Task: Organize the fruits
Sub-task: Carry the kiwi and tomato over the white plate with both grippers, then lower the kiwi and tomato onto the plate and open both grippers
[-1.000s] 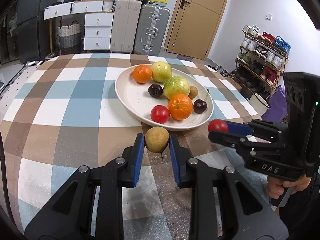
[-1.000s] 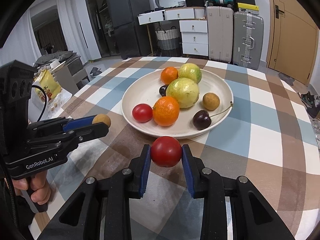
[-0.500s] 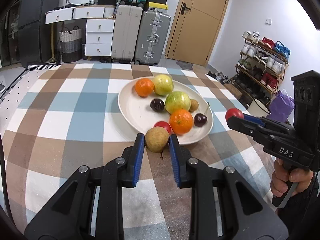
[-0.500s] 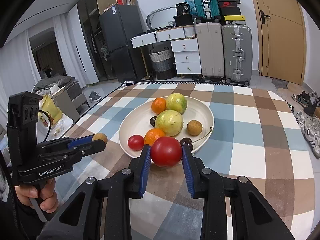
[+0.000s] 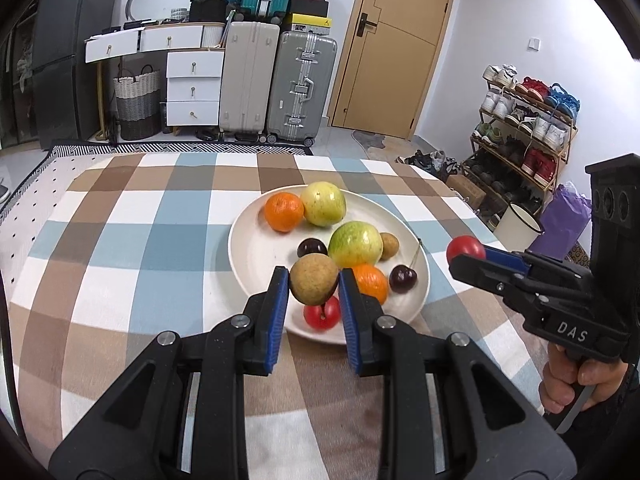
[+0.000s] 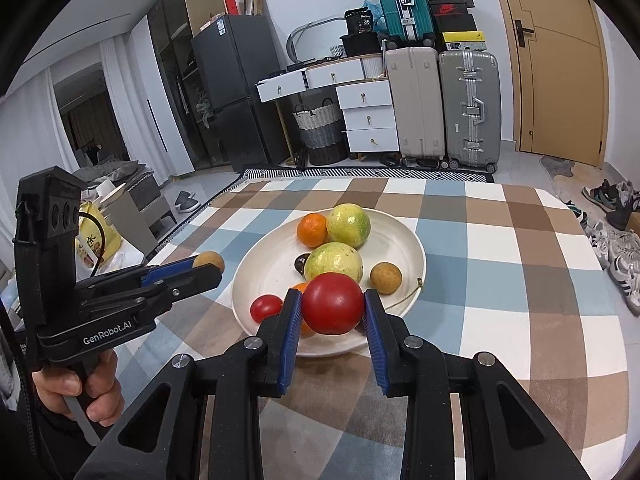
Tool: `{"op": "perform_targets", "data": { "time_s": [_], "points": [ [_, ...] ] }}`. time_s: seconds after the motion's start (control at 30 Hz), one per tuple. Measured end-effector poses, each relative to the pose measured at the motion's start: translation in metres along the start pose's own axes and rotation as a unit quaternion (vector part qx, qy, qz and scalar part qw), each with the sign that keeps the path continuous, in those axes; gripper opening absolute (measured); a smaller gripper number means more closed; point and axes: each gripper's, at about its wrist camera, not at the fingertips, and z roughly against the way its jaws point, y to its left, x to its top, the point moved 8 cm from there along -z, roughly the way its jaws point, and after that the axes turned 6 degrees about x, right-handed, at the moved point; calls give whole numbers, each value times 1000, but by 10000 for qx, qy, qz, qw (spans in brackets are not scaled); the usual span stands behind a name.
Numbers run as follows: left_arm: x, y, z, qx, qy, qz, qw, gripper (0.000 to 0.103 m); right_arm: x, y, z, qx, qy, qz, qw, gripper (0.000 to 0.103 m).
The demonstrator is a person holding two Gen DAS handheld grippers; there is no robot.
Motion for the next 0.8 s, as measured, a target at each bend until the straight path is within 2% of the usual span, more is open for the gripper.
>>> {"op": "perform_targets", "data": {
  "time_s": [0.33, 0.8],
  "points": [
    [13, 1, -29, 127, 10, -108, 9999, 23, 7, -4, -19, -70, 12, -98, 9999, 31],
    [9, 3, -61, 360, 4, -332, 9988, 23, 4, -8, -45, -84, 68, -131, 9999, 31]
  ]
}}
